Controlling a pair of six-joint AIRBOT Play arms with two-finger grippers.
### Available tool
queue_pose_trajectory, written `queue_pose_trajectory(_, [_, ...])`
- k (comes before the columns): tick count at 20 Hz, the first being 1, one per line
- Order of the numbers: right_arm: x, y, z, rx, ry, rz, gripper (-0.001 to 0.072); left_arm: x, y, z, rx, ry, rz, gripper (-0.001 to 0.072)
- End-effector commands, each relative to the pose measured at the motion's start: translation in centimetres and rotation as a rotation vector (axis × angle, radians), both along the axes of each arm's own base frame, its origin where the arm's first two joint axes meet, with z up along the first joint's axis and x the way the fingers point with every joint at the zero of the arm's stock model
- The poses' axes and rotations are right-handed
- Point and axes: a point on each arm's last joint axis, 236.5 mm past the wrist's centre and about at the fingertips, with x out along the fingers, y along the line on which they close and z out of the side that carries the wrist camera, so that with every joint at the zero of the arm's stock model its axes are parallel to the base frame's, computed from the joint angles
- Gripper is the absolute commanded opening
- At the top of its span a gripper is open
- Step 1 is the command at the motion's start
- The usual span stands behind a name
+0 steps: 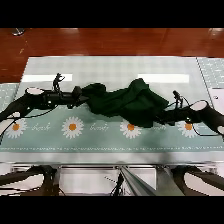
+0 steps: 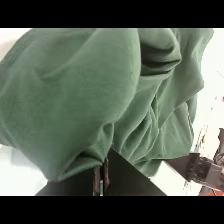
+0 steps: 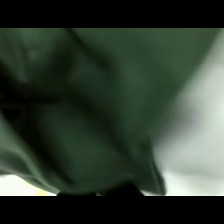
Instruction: Fold the shirts.
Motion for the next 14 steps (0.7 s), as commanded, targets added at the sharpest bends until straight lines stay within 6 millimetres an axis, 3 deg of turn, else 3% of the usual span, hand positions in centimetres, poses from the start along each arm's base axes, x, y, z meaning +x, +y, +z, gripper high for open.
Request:
queue_pose_trajectory(1, [0.9,3.3,2.3,0.057,-0.022,0.089,0.0022,1.3,0.4,2.7,-0.106,-0.017,0.048,0.0034])
queue_pose_trajectory(2, [1.8,3.3,4.1,0.06,-0.063,0.114,0.0022,2.2,0.7,4.9,-0.151,-0.071,0.042,0.0034])
queue_pose_trajectory(4, [6.2,2.2,10.9,0.031,-0.235,0.12,0.0022,4.4,1.4,10.8,-0.249,-0.196,0.051,0.0033])
queue_pose_trajectory(6, [10.6,-0.1,20.1,-0.029,-0.429,0.096,0.0021,6.9,2.4,19.1,-0.343,-0.364,0.099,0.0033])
queue_pose_trajectory(8, [12.8,-2.1,30.1,-0.102,-0.614,0.089,0.0021,8.0,3.5,28.7,-0.44,-0.555,0.129,0.0033])
queue_pose_trajectory(10, [12.0,-3.4,39.5,-0.177,-0.791,0.105,0.0021,7.3,5.1,38.3,-0.473,-0.767,0.152,0.0033])
queue_pose_trajectory(11, [10.6,-3.7,43.8,-0.217,-0.874,0.124,0.0022,6.2,5.9,42.5,-0.456,-0.873,0.159,0.0033])
queue_pose_trajectory(13, [7.0,-4.2,50.5,-0.308,-1.022,0.131,0.0021,2.7,7.7,50.0,-0.402,-1.056,0.184,0.0032])
queue_pose_trajectory(14, [4.7,-4.5,53.3,-0.358,-1.099,0.115,0.0022,0.8,8.6,52.4,-0.333,-1.116,0.198,0.0032])
